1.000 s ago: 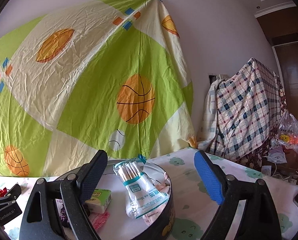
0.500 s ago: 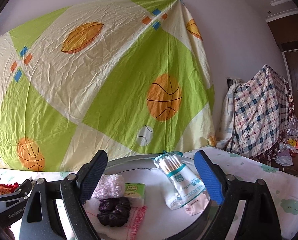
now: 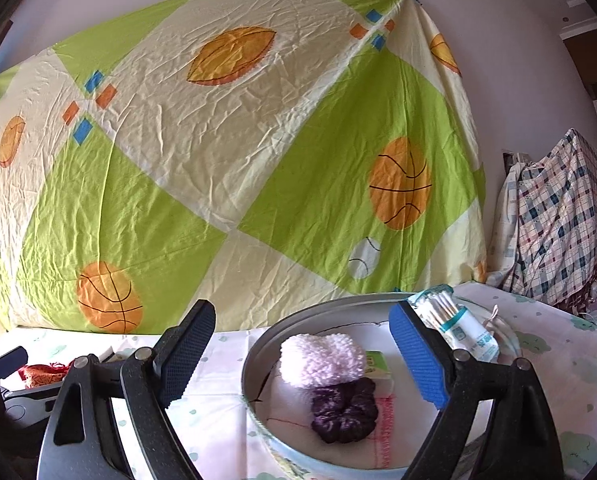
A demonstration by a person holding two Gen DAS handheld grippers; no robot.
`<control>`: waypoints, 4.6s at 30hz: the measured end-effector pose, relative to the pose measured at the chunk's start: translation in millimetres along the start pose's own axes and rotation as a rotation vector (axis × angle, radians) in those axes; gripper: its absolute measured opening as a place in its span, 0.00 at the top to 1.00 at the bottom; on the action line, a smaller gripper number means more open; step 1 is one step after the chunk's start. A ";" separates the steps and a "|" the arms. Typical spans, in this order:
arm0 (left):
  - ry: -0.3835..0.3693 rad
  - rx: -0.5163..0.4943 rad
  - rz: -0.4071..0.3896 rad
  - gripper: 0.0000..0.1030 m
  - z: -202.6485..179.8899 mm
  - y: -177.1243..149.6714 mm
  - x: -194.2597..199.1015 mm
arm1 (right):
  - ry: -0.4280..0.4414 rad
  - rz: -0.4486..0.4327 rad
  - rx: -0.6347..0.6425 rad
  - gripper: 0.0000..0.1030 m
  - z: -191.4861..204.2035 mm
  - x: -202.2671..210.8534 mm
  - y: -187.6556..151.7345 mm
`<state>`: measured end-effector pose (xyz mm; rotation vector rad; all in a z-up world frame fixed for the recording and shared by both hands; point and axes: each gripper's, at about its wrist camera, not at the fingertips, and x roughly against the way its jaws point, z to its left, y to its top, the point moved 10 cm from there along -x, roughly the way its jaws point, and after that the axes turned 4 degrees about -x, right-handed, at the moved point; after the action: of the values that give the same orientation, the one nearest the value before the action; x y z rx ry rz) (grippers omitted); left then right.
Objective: Organize soft objects
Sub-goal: 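Withdraw both open grippers from the tin toward the red pouch and sponge, then move the left gripper down onto the red drawstring pouch, then grasp the red pouch with the left gripper while the right gripper grasps the white sponge, then lift the red pouch with the left gripper while the right gripper lifts the sponge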
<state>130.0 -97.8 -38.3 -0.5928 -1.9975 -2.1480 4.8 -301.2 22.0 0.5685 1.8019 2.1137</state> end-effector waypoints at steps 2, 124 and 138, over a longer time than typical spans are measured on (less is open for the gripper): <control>0.004 0.005 0.006 0.00 6.1 -0.9 -2.0 | 0.015 0.009 0.005 0.12 10.8 -1.1 -2.4; 0.208 0.175 0.123 0.77 168.9 -27.3 -41.6 | 0.302 0.190 0.212 0.43 177.9 20.6 -62.2; 0.214 0.150 0.091 0.77 148.3 -29.5 -15.1 | 0.305 0.179 0.242 0.43 166.3 34.1 -63.6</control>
<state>160.1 48.6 -66.0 -0.4048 -1.9540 -1.8999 53.9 -130.7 -15.2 0.5027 2.2750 2.2109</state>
